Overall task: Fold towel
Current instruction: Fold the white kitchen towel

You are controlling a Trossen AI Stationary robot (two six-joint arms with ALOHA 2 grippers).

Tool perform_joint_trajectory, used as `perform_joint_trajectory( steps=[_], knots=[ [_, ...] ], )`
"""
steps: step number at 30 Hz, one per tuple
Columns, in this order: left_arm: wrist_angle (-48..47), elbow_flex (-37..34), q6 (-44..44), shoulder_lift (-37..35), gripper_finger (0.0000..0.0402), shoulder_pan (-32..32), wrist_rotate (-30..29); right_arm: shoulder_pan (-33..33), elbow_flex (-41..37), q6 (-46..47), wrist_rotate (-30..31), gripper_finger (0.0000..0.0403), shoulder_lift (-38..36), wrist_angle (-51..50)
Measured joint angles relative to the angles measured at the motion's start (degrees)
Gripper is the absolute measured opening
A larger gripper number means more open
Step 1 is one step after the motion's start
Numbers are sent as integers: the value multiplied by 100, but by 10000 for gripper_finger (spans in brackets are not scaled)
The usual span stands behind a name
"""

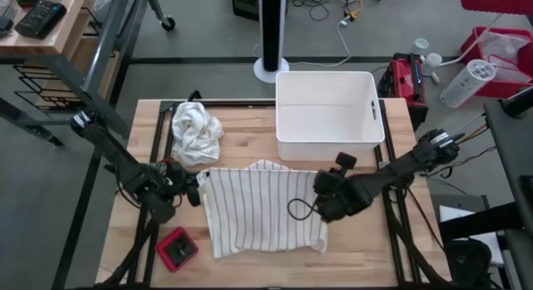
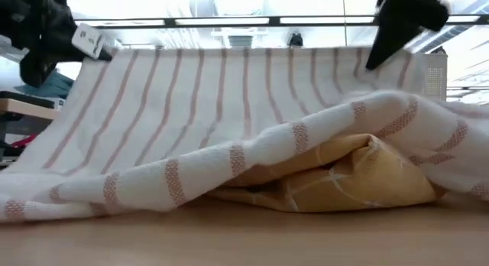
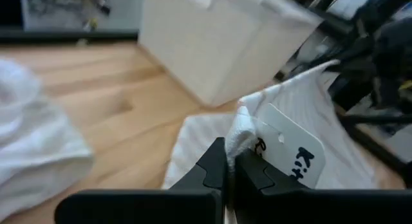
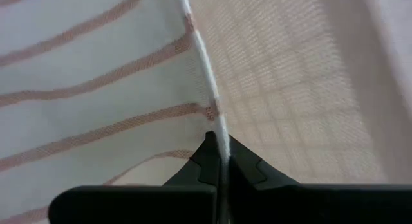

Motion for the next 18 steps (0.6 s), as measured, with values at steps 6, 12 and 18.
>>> perform_joint_trajectory(
  steps=[6, 12, 18],
  knots=[
    [-990, -48, -762, -148, 0, 308, 784, -580, -511, -809, -56, 0, 24, 871],
    [-1161, -154, -845, 18, 0, 650, 1296, -942, -899, -1463, -68, 0, 26, 1756],
    [-1183, -274, -909, 284, 0, 932, 1686, -1222, -1225, -1836, -362, 0, 26, 2442]
  ],
)
